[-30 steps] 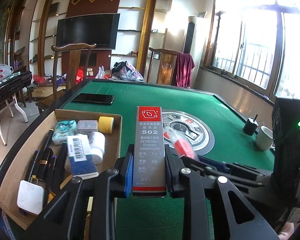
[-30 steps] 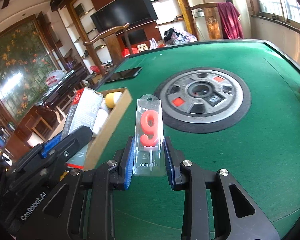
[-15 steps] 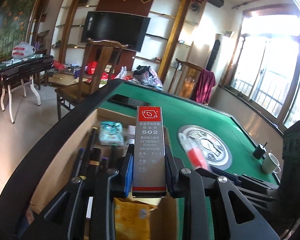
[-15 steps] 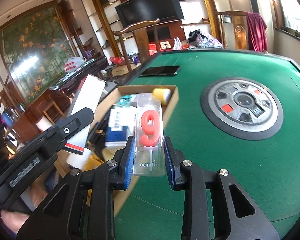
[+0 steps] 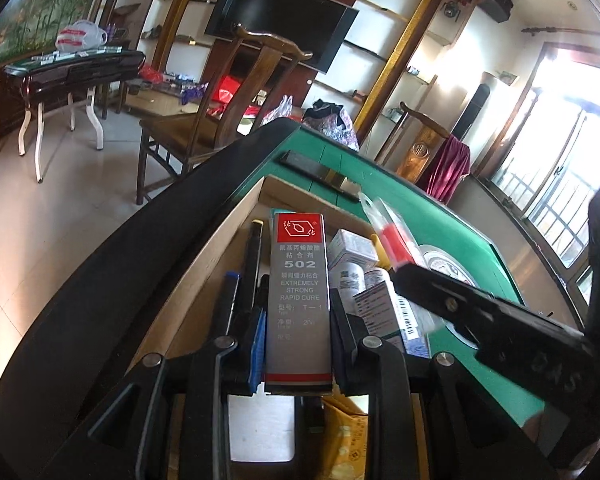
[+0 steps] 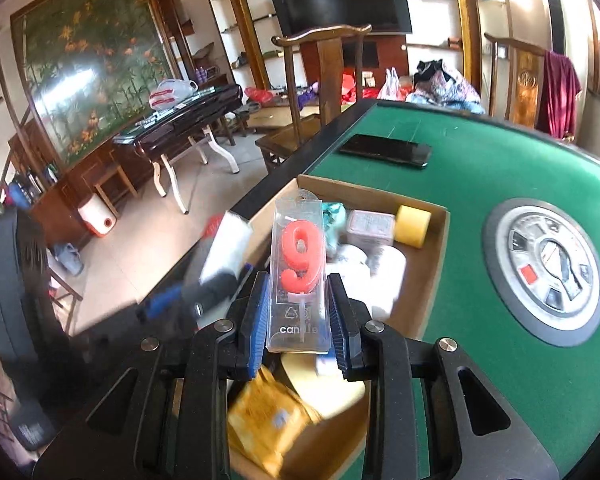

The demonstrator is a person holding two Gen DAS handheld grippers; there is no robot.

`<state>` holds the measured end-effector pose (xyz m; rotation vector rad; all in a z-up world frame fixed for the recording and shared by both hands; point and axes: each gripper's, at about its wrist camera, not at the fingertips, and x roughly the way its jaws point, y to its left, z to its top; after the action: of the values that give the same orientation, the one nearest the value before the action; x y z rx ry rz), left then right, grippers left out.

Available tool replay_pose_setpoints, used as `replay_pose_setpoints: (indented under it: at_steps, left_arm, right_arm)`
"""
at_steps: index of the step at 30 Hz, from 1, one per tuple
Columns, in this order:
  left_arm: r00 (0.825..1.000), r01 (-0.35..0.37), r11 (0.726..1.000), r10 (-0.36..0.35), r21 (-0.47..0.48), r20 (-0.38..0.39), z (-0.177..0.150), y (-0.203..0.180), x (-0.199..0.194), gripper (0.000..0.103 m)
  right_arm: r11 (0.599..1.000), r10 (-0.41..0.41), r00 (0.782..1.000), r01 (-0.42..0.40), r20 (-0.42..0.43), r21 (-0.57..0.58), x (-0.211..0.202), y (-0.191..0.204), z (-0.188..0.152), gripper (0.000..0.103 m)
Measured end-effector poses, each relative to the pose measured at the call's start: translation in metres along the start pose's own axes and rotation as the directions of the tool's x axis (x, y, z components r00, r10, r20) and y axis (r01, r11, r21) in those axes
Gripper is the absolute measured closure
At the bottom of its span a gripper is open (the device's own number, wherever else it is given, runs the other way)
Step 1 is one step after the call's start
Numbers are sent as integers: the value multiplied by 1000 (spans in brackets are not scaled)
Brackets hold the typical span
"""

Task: Organize objects
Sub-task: 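Lower the glue box and candle into the tray and open both grippers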

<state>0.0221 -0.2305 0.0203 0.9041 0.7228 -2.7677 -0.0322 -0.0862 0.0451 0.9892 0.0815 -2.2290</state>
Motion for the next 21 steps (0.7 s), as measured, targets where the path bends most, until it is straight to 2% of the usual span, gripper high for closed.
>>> replay_pose_setpoints:
  at_steps: [8,15,21]
  left_arm:
    - [999,2,1000,-3,-14,-42,-3,6,15,77]
    - [998,0,1000,-1,-19,-59,-4,8,25,77]
    - [997,-3,1000,2,-13,-76,-6,8,31,77]
  right_arm:
    - [1000,-19,996,20,-89,21,54,1,20,75]
    - [998,-59,991,59,-123,-5,79,3,34,75]
    - [997,-45,982,55,-183,46,103,-7,38,75]
